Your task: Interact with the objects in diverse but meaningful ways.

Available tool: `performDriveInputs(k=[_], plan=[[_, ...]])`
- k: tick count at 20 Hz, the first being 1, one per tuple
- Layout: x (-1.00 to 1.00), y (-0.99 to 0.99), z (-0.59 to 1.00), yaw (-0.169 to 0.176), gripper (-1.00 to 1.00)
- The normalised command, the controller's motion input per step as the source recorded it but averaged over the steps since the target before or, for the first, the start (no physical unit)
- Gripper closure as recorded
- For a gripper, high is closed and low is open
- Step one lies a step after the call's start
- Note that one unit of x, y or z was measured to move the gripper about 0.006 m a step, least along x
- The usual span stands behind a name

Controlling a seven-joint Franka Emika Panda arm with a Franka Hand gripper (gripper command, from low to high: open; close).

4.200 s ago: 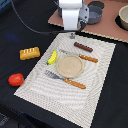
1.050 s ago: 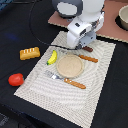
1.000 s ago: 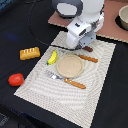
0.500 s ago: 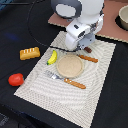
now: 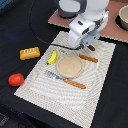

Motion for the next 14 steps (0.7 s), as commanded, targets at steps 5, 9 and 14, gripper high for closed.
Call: performDriveInputs(k=[5,9,14], plan=[[-0.59,-0.58,0.42,-0.019,1.00],[-0.61,-0.71,0.02,0.000,1.00],[-0.50,-0.83,-0.01,0.000,1.00]])
